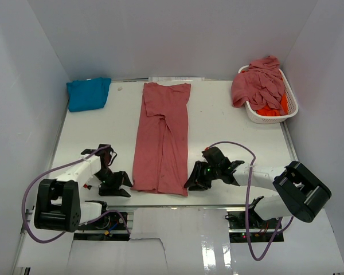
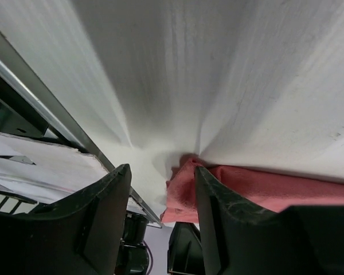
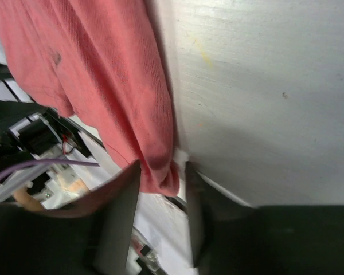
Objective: Fold and stack the t-shirts
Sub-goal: Grab the bottom of the folded rectangular tshirt with both arms
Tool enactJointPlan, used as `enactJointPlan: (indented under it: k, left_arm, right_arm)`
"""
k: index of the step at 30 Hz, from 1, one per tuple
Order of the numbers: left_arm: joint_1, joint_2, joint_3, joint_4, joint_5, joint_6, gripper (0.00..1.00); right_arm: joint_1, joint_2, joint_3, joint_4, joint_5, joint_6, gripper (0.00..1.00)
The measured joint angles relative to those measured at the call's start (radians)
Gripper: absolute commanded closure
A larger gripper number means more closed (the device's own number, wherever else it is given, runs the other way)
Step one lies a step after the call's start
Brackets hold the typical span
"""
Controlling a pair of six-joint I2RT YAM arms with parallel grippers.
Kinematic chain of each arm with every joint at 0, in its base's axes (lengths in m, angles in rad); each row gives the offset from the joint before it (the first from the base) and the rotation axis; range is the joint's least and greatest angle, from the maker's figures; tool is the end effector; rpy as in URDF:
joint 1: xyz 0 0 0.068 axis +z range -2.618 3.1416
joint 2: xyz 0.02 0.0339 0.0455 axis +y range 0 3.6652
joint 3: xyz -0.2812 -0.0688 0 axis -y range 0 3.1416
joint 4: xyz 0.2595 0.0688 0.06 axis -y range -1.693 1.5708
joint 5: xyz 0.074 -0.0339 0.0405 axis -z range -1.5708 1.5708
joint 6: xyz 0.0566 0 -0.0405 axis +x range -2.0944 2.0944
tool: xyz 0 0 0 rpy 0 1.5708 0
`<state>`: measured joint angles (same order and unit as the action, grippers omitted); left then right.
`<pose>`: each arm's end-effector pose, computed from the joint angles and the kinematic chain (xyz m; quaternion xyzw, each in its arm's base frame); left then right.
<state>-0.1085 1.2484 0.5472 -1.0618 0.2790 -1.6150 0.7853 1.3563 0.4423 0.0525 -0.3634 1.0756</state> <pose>0.1408 -0.0310 0.1326 0.6840 -0.7099 0.0180 0.1669 0.1617 0.1901 0.1231 0.0713 0.9217 0.3751 0.0682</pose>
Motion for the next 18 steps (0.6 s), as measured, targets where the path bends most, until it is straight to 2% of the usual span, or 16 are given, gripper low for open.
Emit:
enactJointPlan:
  k: [4,6,11,15,18]
  left_arm:
    - [0.020,0.004,0.096,-0.059,-0.053,0.049,0.32]
    - [0.030,0.002,0.159,-0.086,-0.085,0.087,0.31]
    - [0.043,-0.037,0.244,-0.140,-0.168,0.201,0.31]
    - [0.047,-0.047,0.256,-0.135,-0.208,0.395,0.31]
    - [0.048,-0.035,0.249,-0.063,-0.188,0.592,0.24]
  right_arm:
    - [0.000,0.000,0.000,0.002,-0.008,-0.008,0.46]
    - [-0.002,-0.003,0.000,0.003,-0.011,-0.011,0.42]
    - [-0.021,-0.031,0.000,-0.014,-0.003,-0.030,0.40]
    - [-0.033,-0.048,0.000,-0.033,-0.002,-0.039,0.36]
    - [-0.033,-0.053,-0.002,-0.037,-0.003,-0.040,0.36]
